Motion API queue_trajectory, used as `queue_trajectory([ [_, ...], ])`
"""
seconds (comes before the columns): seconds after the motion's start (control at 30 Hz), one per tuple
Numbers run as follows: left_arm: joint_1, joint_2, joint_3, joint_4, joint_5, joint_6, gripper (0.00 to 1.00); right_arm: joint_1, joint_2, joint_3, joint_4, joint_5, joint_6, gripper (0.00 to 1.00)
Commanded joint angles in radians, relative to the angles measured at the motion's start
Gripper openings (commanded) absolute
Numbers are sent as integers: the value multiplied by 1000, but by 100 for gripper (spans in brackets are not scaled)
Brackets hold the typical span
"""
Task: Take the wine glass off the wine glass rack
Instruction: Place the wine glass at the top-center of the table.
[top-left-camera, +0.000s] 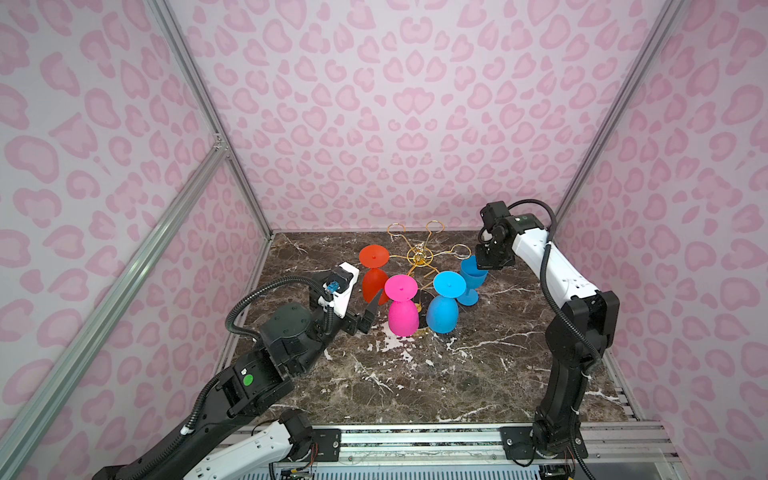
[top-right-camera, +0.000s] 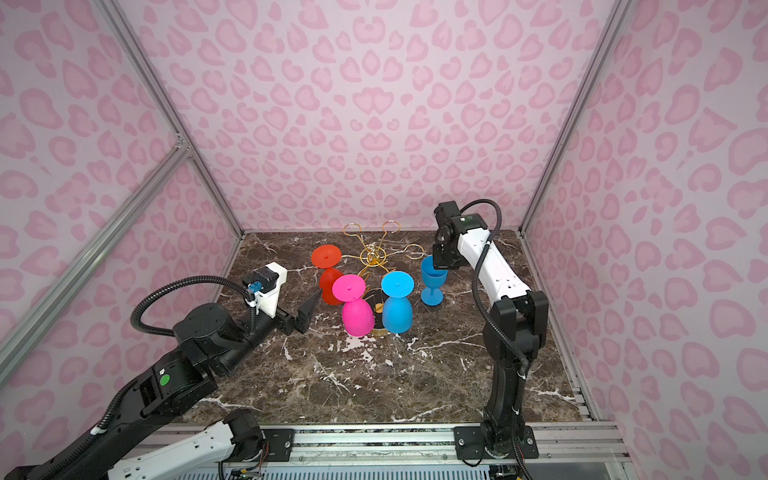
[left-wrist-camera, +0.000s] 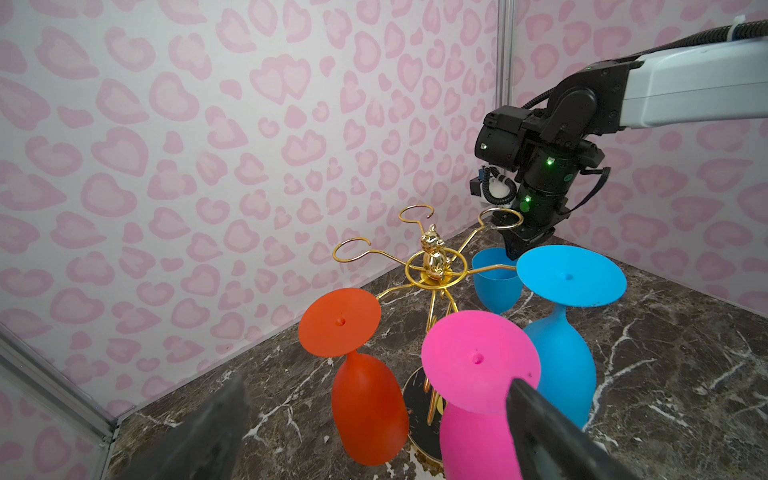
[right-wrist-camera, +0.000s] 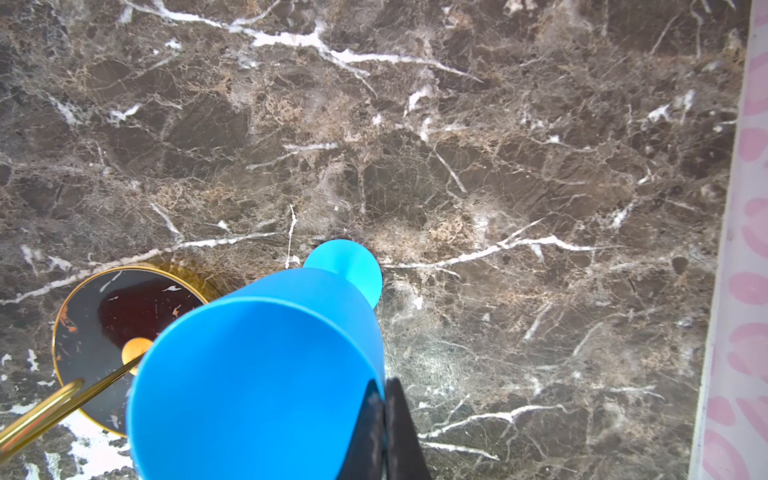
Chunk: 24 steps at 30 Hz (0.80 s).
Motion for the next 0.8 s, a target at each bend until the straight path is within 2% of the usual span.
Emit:
queue_trajectory([
  [0.0, 0, -1, -2, 4, -3, -1, 98, 2, 12, -10, 8, 17, -1, 0],
  [0.4, 0, 0, -2, 4, 0, 5, 98, 2, 8, -15, 8, 13, -8, 0],
  [0.57, 0, 2, -2, 4, 1, 4, 98, 2, 8, -12, -1, 20, -9, 15],
  [0.77, 0, 1, -1, 4, 2, 6, 98, 2, -2, -6, -3, 28, -10, 25],
])
